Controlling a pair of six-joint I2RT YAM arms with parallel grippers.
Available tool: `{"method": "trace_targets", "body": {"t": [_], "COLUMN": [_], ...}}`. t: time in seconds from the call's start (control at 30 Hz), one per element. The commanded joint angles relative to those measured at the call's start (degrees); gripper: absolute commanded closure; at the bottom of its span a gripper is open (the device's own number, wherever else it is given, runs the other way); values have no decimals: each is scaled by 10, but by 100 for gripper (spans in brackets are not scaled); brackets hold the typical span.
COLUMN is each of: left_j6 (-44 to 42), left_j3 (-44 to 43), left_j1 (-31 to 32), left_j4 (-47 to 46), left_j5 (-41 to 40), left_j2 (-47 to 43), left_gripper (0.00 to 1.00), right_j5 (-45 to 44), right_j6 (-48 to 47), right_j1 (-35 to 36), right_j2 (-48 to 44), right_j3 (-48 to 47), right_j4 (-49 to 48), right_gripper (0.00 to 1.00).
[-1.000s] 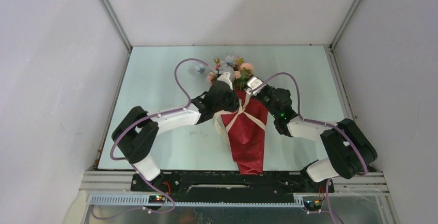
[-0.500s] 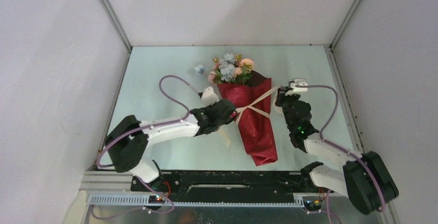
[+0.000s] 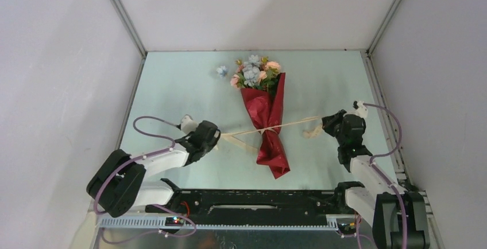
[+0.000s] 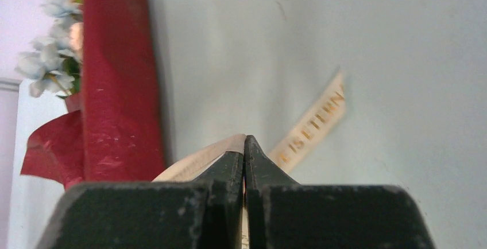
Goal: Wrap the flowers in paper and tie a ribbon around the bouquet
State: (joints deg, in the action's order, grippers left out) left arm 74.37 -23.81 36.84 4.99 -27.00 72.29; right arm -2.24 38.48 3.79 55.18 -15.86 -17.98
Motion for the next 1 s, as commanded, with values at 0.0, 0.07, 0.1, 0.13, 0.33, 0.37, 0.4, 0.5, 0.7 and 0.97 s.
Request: {"method": "trace_targets", "body": {"t": [0.0, 0.07, 0.1, 0.13, 0.33, 0.37, 0.4, 0.5, 0.7, 0.97], "left_j6": [3, 1, -3, -7, -25, -26, -26, -43, -82, -152], "left_j3": [12, 10, 10, 13, 26, 27, 23, 11, 5, -16], "left_j1": [-59, -72, -79, -94, -142, -143, -144, -145, -144, -122], "left_j4": [6, 22, 24, 24, 15, 15, 24, 38, 8, 11], "left_j5": [13, 7, 9, 11, 36, 35, 30, 27, 52, 73], "left_j2": [-14, -34, -38, -42, -54, -54, -52, -50, -53, -77], "left_gripper": [100, 100, 100, 100, 100, 100, 100, 100, 100, 100], "right_j5": [46, 68, 73, 75, 117, 115, 109, 96, 59, 28], "right_j6": [84, 93, 95, 99, 118, 116, 113, 103, 67, 20], "right_j1": [-76, -98, -108, -112, -176, -177, -176, -174, -138, -87], "right_j2": [30, 48, 54, 66, 93, 93, 92, 85, 55, 25], "right_j3": [13, 18, 20, 21, 37, 36, 37, 38, 20, -7], "right_j4": [4, -7, -8, -14, -47, -44, -44, -38, -2, 77], "right_gripper": [100, 100, 100, 100, 100, 100, 100, 100, 100, 100]}}
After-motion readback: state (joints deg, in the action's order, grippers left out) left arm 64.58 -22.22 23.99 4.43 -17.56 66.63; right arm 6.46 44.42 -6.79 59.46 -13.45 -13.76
